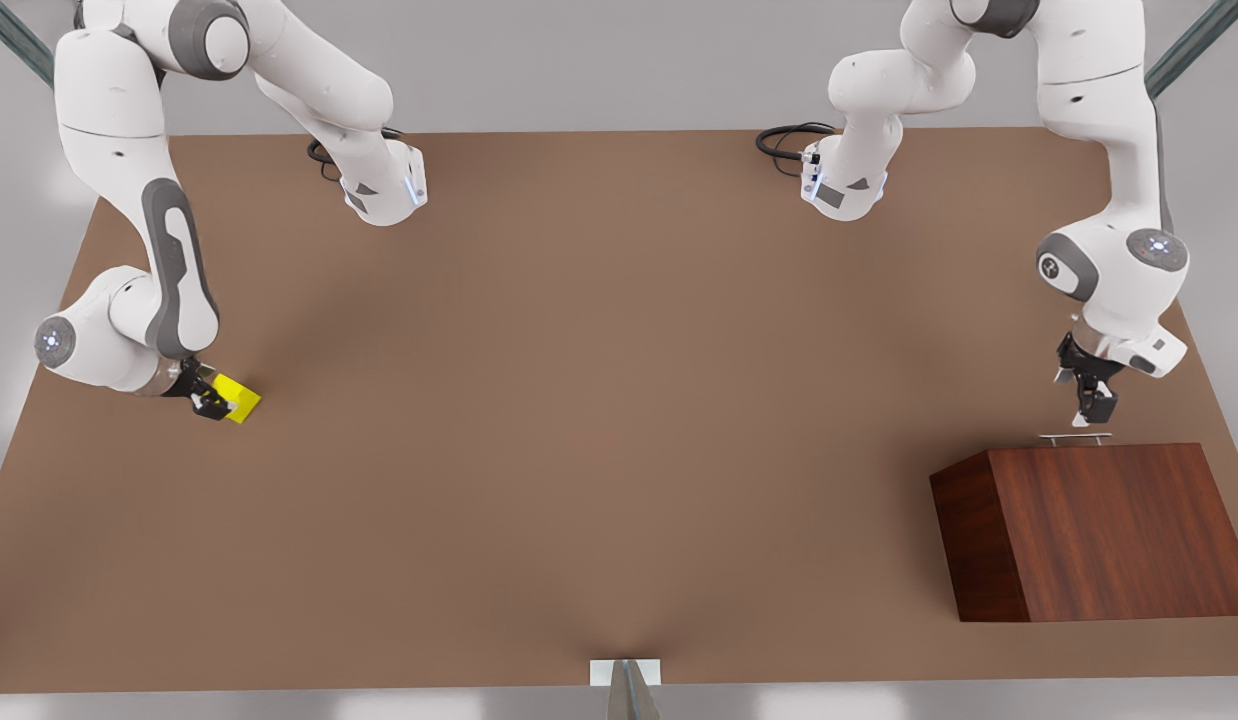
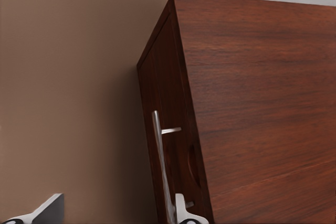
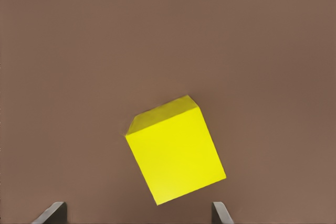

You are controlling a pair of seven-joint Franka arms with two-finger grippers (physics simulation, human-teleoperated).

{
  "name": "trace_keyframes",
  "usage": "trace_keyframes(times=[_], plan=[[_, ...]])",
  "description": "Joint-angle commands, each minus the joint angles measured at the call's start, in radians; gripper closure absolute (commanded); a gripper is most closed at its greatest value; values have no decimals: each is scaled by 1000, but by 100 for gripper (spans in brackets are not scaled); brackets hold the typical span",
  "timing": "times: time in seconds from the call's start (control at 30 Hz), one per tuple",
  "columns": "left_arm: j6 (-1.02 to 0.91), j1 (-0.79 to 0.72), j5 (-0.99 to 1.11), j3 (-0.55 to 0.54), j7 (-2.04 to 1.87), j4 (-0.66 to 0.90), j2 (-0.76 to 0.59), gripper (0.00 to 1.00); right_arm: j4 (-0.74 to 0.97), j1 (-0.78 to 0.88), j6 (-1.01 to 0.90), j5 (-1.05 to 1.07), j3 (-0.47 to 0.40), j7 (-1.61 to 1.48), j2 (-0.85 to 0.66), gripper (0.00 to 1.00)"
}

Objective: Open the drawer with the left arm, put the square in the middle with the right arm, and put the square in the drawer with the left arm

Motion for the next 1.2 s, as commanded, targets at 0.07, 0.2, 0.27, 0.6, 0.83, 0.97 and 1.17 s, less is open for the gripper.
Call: trace_keyframes(times=[0.07, 0.2, 0.27, 0.6, 0.83, 0.97, 1.17], plan=[[37, 8, 1, 0, 0, 0, 10, 0, -2, -23, 11, -40, -2, -3, 7, 0], [54, 7, 1, 0, 0, 6, 42, 0, 16, -23, 14, -132, -2, -18, 45, 0], [54, 7, 2, 0, 6, 14, 62, 0, 22, -15, 13, -131, 3, -17, 56, 0], [82, 8, 2, 0, 6, 31, 105, 0, 39, -24, 85, -132, 4, -149, 116, 0], [60, 16, 1, 0, 6, 20, 101, 0, -1, -12, 106, -134, 4, -153, 131, 0], [13, 17, 1, 0, 3, 12, 92, 0, 4, -11, 135, -134, 4, -153, 139, 20], [-39, 34, 4, 2, 14, 12, 76, 0, 2, -11, 171, -161, 6, -153, 143, 30]])
